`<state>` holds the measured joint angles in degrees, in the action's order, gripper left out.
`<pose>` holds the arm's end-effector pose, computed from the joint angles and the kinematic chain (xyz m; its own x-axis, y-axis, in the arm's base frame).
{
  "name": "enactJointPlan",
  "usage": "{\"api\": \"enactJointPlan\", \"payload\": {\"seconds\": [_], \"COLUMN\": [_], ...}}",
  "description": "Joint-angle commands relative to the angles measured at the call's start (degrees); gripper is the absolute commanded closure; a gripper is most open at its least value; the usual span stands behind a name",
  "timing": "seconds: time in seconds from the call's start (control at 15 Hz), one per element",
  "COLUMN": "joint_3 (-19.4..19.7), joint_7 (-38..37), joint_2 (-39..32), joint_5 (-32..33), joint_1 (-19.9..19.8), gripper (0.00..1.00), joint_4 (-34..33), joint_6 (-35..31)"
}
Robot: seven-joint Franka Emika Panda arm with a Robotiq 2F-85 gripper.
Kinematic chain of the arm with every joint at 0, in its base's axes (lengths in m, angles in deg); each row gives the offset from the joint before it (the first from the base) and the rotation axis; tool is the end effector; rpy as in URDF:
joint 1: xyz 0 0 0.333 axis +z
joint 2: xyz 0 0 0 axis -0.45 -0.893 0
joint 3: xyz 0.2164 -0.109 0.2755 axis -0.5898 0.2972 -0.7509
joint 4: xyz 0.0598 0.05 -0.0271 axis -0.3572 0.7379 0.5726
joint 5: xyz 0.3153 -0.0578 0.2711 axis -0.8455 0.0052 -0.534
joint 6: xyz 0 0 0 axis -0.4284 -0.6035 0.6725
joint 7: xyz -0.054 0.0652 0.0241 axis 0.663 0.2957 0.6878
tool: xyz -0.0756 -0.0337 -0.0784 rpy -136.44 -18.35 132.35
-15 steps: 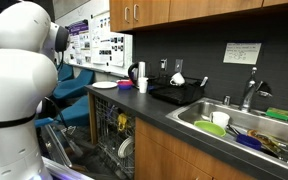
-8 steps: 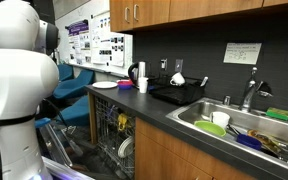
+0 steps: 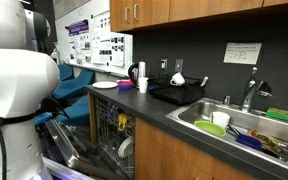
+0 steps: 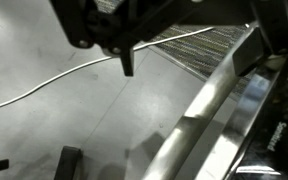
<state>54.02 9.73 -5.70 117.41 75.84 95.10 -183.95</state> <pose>0.2952 0.4800 0.0181 -0.1432 0.9843 -0.1029 0.9888 0.1467 0.0271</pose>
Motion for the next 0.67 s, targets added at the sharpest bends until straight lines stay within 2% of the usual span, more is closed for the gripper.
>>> {"api": "enactJointPlan", "payload": {"seconds": [0.0, 0.27, 0.6], "joint_3": [6.47, 8.72, 9.56], "joint_7": [-3.55, -6.26, -9.39], "joint_2": [4.41, 7.04, 9.75], "joint_5": [3.99, 7.55, 11.80], "joint_1": [2.10, 2.21, 0.84], "gripper": [0.00, 0.00, 0.00], "joint_4": [3.36, 5.18, 7.25], "joint_6": [0.70, 1.52, 2.95]}}
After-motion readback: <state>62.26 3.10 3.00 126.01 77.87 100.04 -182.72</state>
